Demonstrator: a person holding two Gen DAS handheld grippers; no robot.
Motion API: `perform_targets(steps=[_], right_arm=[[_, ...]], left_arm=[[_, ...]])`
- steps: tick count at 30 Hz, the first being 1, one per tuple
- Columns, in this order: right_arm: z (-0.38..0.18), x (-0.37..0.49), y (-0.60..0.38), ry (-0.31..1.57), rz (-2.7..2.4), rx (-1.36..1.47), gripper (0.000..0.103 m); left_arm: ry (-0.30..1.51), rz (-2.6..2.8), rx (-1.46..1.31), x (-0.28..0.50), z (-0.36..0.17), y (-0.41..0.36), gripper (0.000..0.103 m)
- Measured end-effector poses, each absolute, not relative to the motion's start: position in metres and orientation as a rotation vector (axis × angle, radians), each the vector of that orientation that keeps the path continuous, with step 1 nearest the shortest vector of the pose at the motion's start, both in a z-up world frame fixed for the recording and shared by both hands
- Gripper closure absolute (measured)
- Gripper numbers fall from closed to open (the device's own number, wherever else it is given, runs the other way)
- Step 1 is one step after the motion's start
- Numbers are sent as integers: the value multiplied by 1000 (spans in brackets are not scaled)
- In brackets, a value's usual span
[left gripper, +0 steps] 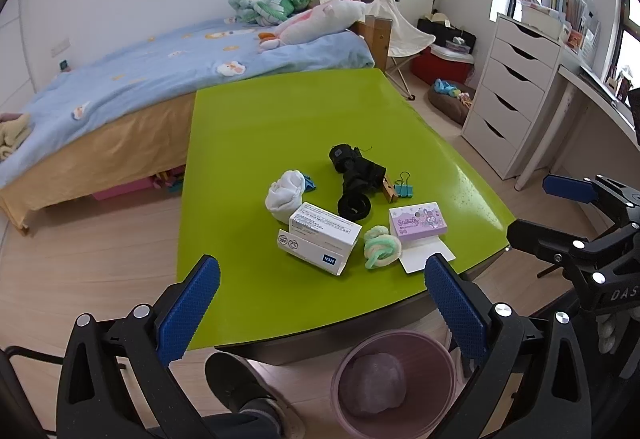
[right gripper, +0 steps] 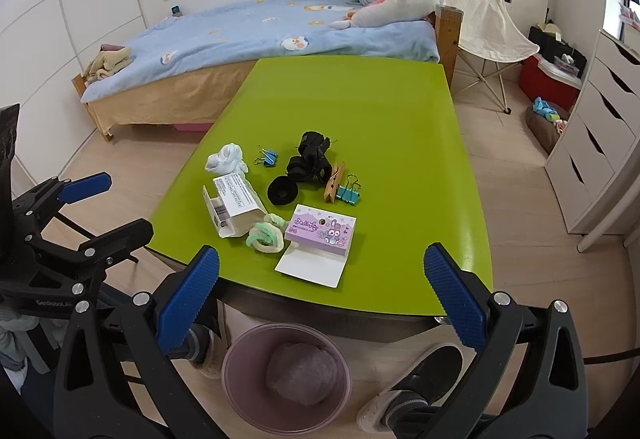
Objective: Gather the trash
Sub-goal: 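Reach the left tool toward the white medicine box on the table, then grasp the white medicine box with the left tool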
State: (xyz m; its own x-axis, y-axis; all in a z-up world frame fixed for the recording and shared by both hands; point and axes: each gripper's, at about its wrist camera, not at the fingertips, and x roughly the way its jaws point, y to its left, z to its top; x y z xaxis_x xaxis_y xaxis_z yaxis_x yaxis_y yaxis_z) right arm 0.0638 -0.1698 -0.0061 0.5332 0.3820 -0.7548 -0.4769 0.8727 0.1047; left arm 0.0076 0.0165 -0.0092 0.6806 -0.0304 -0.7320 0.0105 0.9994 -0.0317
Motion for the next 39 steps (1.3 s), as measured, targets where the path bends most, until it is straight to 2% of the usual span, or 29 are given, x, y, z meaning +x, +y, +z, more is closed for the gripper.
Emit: perform_targets(steps=[9, 23, 35, 38, 39], right_arm=[[-15, 74, -165, 908, 534, -128, 3], [-21, 76, -169, 922, 527, -139, 3], [-27, 78, -172, 936, 527, -133, 3], [-29, 78, -172, 937, 530, -133, 3], [-29, 78, -172, 937, 530, -135, 3]], left_arm=[[883, -76, -5, 29, -22, 21, 5], [1076, -220, 109, 87, -75, 32, 5], [1053, -292, 180, 102, -89, 28, 6], [1051, -297, 181, 104, -90, 28, 15], [1053, -299, 182, 105, -91, 28, 24]])
